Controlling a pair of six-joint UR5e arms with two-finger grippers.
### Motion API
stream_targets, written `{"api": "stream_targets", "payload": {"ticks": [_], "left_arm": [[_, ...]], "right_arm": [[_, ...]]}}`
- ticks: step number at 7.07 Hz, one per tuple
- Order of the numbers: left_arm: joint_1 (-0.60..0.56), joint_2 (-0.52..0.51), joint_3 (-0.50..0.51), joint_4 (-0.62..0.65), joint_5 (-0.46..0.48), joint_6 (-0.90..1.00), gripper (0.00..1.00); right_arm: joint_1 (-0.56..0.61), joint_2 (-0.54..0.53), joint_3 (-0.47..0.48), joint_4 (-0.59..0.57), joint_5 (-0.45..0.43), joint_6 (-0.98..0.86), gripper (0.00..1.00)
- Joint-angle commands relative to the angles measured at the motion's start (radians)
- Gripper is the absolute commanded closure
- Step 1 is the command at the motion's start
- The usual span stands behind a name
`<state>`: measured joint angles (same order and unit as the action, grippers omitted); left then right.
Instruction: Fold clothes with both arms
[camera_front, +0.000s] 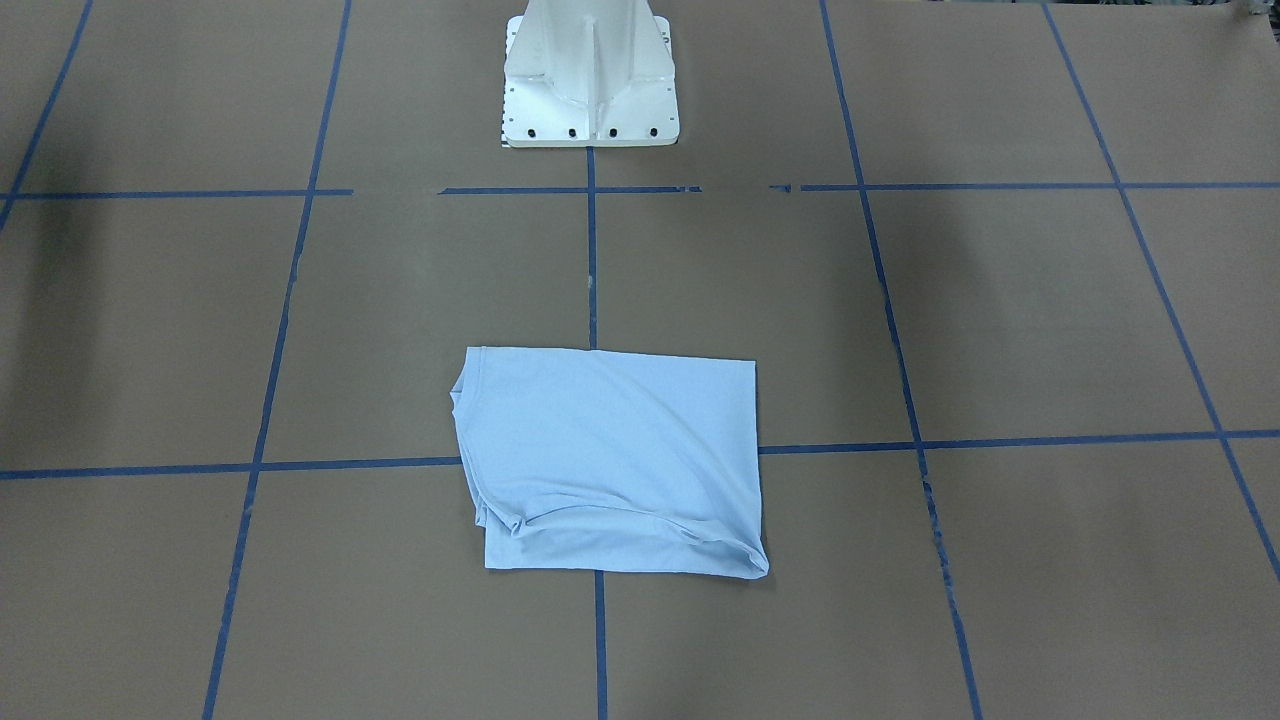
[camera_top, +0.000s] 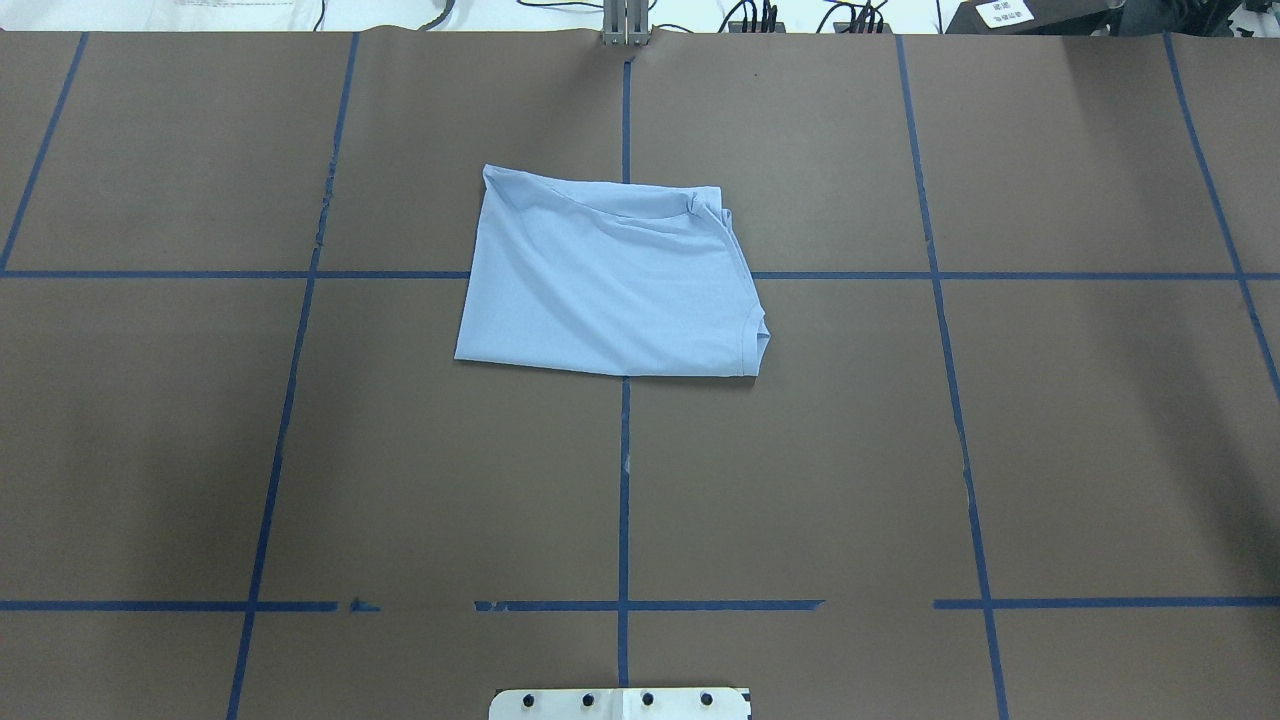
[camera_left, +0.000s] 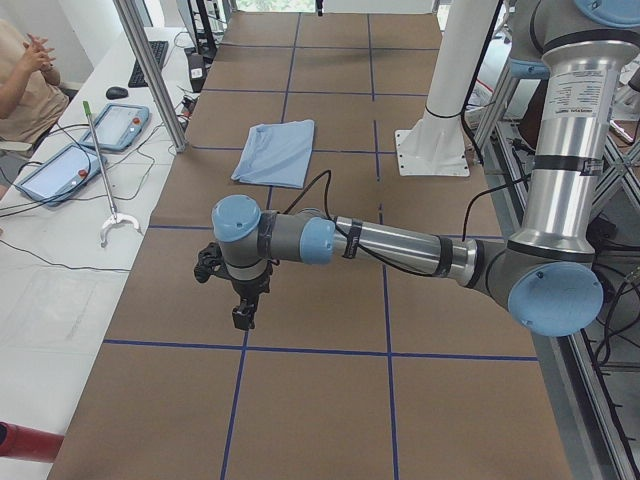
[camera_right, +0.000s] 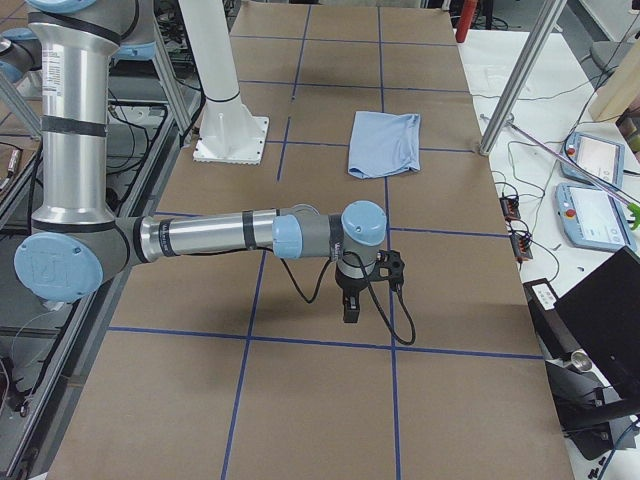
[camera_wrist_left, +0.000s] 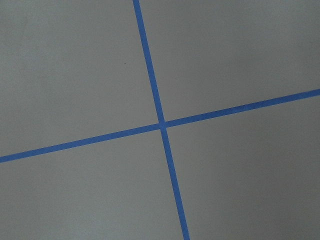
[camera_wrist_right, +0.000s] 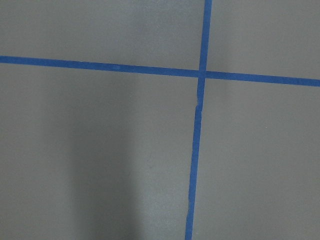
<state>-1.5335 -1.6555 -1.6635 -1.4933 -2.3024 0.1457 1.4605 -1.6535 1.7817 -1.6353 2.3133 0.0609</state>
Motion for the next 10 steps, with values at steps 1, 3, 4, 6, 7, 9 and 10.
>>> {"api": "stream_targets", "payload": {"ticks": [1, 3, 4, 6, 7, 9, 10], "left_arm": [[0.006, -0.009, -0.002, -0.039, 0.001, 0.002, 0.0], [0.006, -0.009, -0.009, -0.041, 0.0, 0.002, 0.0], [0.006, -0.009, -0.007, -0.042, 0.0, 0.003, 0.0], [0.006, -0.009, -0.005, -0.042, 0.0, 0.003, 0.0], [0.006, -0.009, -0.01, -0.042, 0.0, 0.003, 0.0], [0.006, -0.007, -0.01, -0.041, 0.0, 0.003, 0.0], [0.006, -0.009, -0.01, -0.042, 0.0, 0.003, 0.0]], "right_arm": [[-0.005, 0.003, 0.002, 0.003, 0.0, 0.0, 0.0], [-0.005, 0.004, 0.004, 0.002, 0.001, -0.001, 0.0], [-0.005, 0.004, 0.005, 0.002, 0.001, -0.001, 0.0], [-0.005, 0.003, -0.001, 0.047, 0.008, -0.003, 0.0], [-0.005, 0.003, -0.005, 0.06, 0.012, -0.003, 0.0], [-0.005, 0.003, -0.005, 0.058, 0.014, -0.003, 0.0], [-0.005, 0.003, -0.007, 0.06, 0.023, -0.003, 0.0]]}}
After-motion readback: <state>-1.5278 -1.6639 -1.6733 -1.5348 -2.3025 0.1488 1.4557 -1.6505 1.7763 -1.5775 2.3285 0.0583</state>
